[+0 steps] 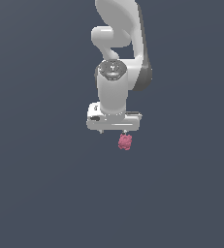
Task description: Pick up the object and move it to a goal position.
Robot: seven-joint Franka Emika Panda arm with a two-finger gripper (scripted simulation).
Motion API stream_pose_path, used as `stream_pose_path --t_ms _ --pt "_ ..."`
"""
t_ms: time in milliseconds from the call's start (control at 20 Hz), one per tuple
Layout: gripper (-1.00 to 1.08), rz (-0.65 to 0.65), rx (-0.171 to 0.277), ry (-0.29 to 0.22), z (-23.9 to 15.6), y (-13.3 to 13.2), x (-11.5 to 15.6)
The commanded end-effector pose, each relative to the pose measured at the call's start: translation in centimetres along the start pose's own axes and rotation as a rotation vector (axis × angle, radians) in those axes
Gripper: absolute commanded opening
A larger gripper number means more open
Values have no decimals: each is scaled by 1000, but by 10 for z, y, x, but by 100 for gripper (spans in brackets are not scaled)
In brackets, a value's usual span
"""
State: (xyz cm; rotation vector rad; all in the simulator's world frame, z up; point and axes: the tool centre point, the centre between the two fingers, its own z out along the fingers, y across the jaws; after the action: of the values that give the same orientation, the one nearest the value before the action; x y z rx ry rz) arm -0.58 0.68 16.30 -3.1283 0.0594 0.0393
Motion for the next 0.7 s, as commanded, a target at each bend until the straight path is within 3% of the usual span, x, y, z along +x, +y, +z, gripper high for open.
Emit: stream_pose_path --t_ms 0,650 --pt "100 21 -1 2 7 -6 -2" --pt "100 186 -8 20 59 -50 -21"
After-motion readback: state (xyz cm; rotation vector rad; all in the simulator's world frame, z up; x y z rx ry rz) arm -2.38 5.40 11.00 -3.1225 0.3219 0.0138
